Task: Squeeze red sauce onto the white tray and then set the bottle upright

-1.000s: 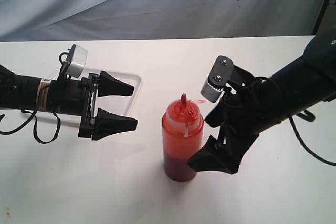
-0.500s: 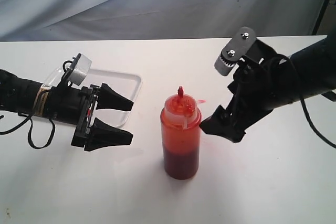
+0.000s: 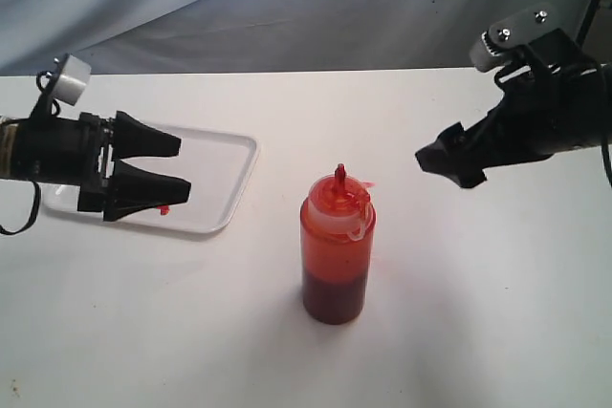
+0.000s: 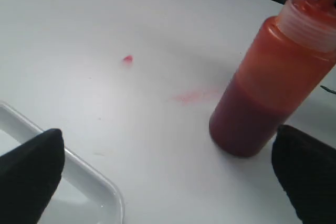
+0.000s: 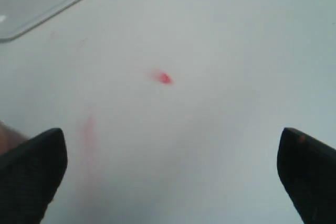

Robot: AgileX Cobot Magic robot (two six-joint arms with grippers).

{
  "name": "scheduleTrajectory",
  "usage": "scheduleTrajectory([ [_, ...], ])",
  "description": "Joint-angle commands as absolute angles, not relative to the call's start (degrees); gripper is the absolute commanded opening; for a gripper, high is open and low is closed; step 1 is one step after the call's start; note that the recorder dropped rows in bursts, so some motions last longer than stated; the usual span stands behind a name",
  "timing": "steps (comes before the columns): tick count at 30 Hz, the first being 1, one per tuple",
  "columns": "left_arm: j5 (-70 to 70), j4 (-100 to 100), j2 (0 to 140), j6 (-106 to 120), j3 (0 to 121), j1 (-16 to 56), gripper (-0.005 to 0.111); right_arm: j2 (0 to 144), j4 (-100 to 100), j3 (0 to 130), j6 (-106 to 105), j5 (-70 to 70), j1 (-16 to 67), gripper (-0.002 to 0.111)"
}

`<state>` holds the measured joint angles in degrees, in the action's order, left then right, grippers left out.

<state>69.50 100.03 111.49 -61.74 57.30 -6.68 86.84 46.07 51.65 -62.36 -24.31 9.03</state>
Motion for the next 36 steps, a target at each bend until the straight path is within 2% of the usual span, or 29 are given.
scheduleTrajectory([
  [1,70.0,99.0,107.7,-63.1,57.7,-7.4,0.105,86.3,55.7,51.9,-62.9,-10.1,8.5,0.105],
  [6,70.0,95.9,104.0,-63.1,57.7,-7.4,0.105,86.3,62.1,52.4,-62.2,5.8,8.6,0.105],
  [11,70.0,91.2,100.3,-63.1,57.7,-7.4,0.105,86.3,62.9,52.7,-52.2,16.5,8.6,0.105],
  [25,70.0,90.9,91.2,-66.0,57.7,-7.4,0.105,86.3,63.0,52.7,-47.3,16.8,8.6,0.105],
  [36,70.0,90.4,89.4,-76.3,57.6,-7.4,0.105,86.3,63.0,52.7,-47.3,16.8,8.6,0.105],
])
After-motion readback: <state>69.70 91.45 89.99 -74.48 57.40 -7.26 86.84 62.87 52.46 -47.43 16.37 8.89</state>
